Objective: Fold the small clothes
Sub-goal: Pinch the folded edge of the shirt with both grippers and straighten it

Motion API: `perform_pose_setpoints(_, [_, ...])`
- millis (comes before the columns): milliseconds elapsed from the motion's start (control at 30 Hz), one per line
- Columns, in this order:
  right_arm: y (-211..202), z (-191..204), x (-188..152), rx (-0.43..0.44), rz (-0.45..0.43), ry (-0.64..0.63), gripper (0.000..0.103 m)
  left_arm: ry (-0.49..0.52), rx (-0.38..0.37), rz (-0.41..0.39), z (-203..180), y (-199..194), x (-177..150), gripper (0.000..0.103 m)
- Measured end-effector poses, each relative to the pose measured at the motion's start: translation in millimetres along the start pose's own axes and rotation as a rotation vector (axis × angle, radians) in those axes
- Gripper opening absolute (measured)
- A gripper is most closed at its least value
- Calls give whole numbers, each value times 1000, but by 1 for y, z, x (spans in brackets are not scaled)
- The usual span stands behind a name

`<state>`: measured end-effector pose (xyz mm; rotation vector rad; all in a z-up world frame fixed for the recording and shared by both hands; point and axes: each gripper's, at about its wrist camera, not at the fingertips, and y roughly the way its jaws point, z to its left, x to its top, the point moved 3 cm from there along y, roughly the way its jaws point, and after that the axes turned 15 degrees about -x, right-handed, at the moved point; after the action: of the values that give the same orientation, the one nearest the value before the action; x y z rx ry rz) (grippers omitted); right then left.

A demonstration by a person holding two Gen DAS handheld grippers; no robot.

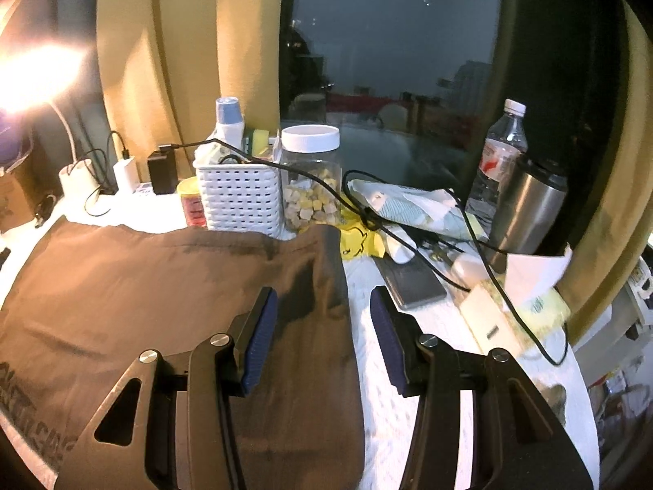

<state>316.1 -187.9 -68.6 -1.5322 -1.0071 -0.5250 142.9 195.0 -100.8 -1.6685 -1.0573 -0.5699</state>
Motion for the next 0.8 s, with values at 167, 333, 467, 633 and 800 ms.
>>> perform_pose_setpoints(167, [-14, -13, -21, 3, 24, 36, 50, -23, 26, 56, 9, -19, -28, 79])
perform_pose_setpoints(333, [-26, -27, -47, -7, 56, 63, 50, -32, 5, 114, 5, -30, -55, 78])
perform_pose_setpoints(467, [-33, -38, -70, -16, 83, 83, 50, -13, 21, 144, 1, -41, -74, 74])
perform_pose_setpoints(633, [-37, -43, -101, -15, 136, 97, 50, -7, 28, 198, -1, -56, -92, 50])
perform_pose_setpoints(800, [-42, -46, -129, -19, 187, 118, 50, 16, 5, 266, -10, -61, -108, 50])
